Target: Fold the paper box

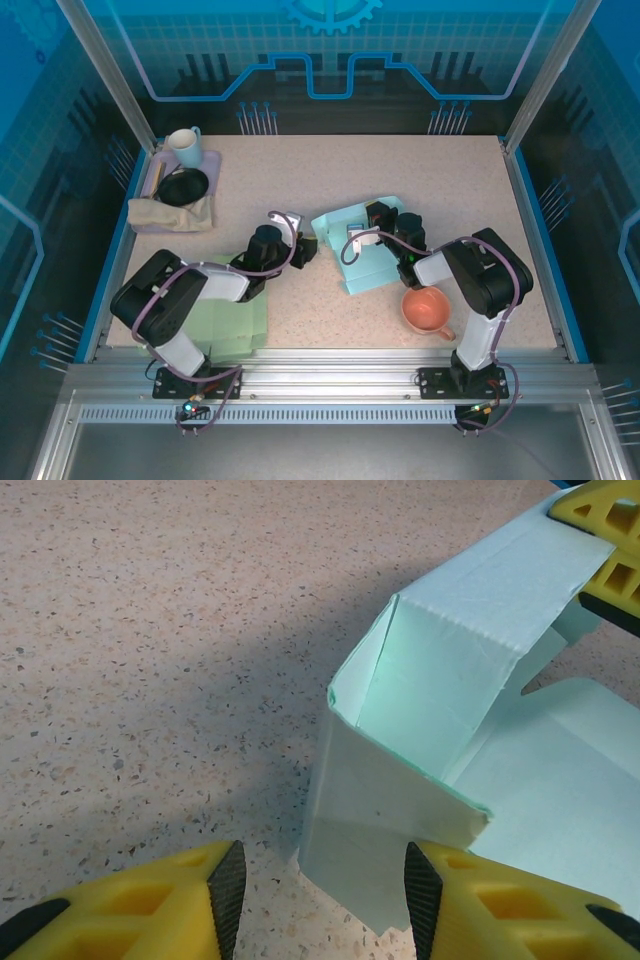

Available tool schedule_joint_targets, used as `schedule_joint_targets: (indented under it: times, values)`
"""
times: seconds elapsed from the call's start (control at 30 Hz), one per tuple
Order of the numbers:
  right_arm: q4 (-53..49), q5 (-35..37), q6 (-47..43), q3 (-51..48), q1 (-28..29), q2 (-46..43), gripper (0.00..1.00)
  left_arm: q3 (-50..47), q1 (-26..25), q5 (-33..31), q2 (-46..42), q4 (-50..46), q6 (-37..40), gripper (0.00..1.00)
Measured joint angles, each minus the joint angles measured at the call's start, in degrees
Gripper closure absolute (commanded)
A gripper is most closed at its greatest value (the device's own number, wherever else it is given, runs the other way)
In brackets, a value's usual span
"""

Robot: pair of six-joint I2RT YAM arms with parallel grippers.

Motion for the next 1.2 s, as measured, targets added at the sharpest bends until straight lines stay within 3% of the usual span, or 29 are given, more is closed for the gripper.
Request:
schedule_joint_targets:
  times: [0.2, 1.2]
  values:
    - [0.0, 0.0, 0.0, 0.0, 0.0, 0.0, 1.00, 1.5, 0.0, 0.3, 1.6, -0.2, 0.2, 0.46]
    - [-0.6, 0.0, 0.0, 0.0, 0.0, 0.0, 1.00, 4.0, 0.0, 7.7, 3.9, 0.0, -0.8, 0.46]
